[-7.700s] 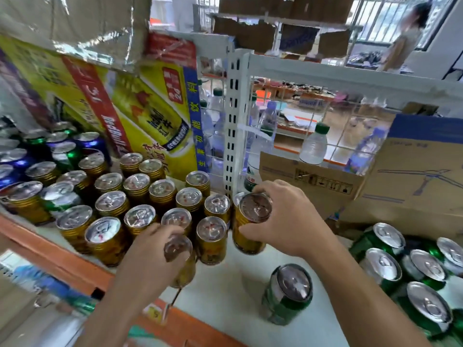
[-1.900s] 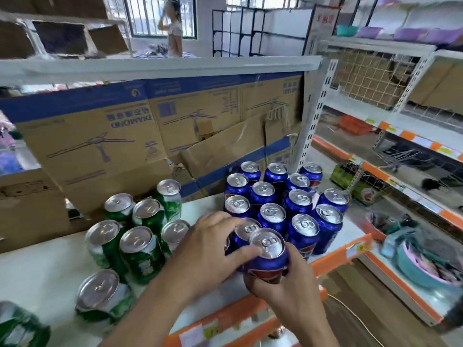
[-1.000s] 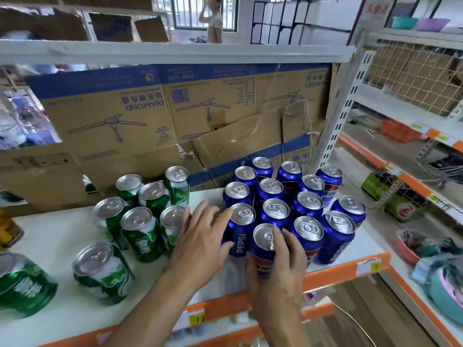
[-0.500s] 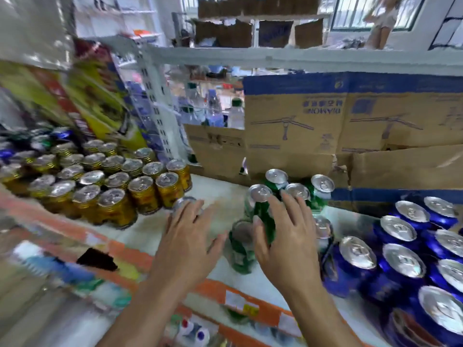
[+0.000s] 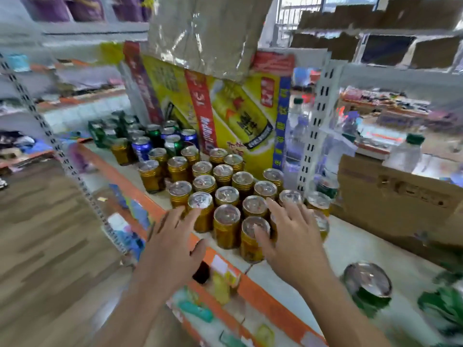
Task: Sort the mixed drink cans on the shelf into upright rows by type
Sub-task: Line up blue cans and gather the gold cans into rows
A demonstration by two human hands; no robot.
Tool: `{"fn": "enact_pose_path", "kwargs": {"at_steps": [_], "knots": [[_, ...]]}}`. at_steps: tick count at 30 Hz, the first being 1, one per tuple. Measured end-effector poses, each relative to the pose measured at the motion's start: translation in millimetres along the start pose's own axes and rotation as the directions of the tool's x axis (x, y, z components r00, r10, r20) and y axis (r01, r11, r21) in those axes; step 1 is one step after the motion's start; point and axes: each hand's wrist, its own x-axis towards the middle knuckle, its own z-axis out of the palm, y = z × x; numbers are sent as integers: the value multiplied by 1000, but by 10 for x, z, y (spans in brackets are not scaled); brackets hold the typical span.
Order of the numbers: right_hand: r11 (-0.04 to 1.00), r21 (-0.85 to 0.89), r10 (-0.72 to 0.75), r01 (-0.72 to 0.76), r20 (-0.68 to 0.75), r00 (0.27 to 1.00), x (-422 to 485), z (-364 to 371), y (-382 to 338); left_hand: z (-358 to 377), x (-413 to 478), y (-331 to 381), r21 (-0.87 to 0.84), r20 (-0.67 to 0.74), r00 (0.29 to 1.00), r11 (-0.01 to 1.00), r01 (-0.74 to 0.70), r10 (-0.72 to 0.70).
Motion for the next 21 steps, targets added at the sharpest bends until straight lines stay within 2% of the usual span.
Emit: {"fn": "enact_pose_path", "kwargs": {"at_steps": [2,6,14,21], "knots": [[1000,-10,-19,20,76,997,345,175,-350,-146,269,-378,72,-45,998,997,-29,32],[998,63,-38,32,104,994,916,398,-962,-410,703,-945,132,-67,997,991,-39,48],[976,216,-46,18,126,991,1818,795,-1551,-518,1290,-1644,14,-118,992,999,-32,34],[986,168,-27,-3,173,985,2650,1165,-1925,-586,2071,-2294,65,-94,995,997,-31,37]]}}
